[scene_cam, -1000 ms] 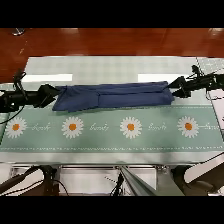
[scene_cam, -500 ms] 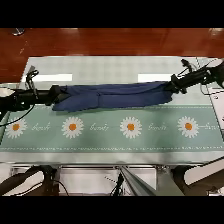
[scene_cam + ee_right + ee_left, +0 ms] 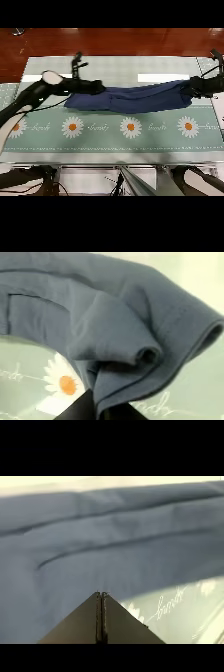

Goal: Fold the shirts.

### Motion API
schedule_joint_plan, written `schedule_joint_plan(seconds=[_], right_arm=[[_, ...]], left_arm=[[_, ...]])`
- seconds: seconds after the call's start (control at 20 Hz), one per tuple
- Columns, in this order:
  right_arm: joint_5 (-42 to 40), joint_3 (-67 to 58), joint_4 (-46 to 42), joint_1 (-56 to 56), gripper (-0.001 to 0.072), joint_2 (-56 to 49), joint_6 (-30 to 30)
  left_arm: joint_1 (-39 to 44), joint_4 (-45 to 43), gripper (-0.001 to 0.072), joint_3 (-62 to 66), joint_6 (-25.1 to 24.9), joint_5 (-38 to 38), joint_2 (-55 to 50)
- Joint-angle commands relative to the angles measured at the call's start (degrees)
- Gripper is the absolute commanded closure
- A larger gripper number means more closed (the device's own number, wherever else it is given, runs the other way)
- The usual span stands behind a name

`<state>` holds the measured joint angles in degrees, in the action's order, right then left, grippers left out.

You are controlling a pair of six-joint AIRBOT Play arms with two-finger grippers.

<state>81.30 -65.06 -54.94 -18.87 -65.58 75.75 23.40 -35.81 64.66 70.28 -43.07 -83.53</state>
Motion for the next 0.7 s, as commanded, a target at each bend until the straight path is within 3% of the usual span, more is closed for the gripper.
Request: schedule_joint_plan(seconds=[0.0,0.2,0.45,0.65], right_arm=[[-1.0,6.2,2.2,0.5,0.0681,11.6,1.9],[-0.8,6.6,3.6,0.5,0.0681,17.4,2.5],[-0.9,6.6,3.6,0.5,0.0681,18.5,3.1],[-0.7,6.6,3.7,0.5,0.0681,18.5,3.3]], left_arm=[[11.1,-13.0,0.0686,14.6,14.3,0.7,-12.5],[19.4,-8.3,0.0685,28.5,14.8,-4.1,-25.1],[27.0,3.5,0.0685,35.0,13.9,-5.6,-33.5],[22.3,3.9,0.0685,35.0,11.0,-8.2,-31.4]])
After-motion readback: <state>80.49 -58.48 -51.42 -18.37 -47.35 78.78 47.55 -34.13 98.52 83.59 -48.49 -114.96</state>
